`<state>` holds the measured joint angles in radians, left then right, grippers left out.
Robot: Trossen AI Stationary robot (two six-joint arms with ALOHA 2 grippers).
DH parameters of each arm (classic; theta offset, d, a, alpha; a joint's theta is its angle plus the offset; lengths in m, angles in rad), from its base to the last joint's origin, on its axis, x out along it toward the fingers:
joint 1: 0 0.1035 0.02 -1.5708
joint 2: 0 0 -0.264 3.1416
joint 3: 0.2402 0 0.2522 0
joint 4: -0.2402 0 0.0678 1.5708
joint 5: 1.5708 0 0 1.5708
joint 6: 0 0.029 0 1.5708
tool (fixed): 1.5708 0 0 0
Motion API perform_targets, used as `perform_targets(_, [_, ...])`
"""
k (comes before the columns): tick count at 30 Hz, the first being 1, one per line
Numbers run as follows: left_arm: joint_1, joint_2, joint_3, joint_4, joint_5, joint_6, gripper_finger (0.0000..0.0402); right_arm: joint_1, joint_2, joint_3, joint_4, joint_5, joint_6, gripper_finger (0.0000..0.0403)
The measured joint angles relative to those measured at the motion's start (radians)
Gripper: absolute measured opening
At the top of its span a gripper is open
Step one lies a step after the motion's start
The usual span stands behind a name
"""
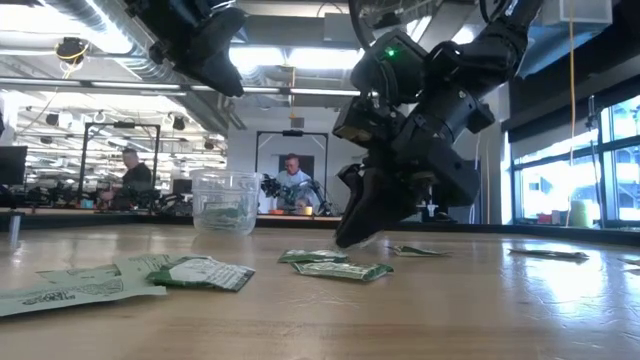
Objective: Pick and place Stevia / Truvia into bins
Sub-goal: Put the light green stevia packet into the transparent container
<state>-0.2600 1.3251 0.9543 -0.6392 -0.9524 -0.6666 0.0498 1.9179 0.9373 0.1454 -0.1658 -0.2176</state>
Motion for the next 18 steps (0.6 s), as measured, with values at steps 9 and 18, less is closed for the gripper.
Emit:
perform_targets(9, [0.0, 0.023, 0.0, 0.004, 0.003, 0.009, 0.0095, -0.018, -0.129, 0.039, -0.089, 0.0, -0.049, 0.0028])
perform_targets(18, [0.002, 0.116, 0.0, 0.157, 0.065, 0.115, 0.0095, -0.053, -0.35, 0.04, -0.072, -0.046, -0.076, 0.0028])
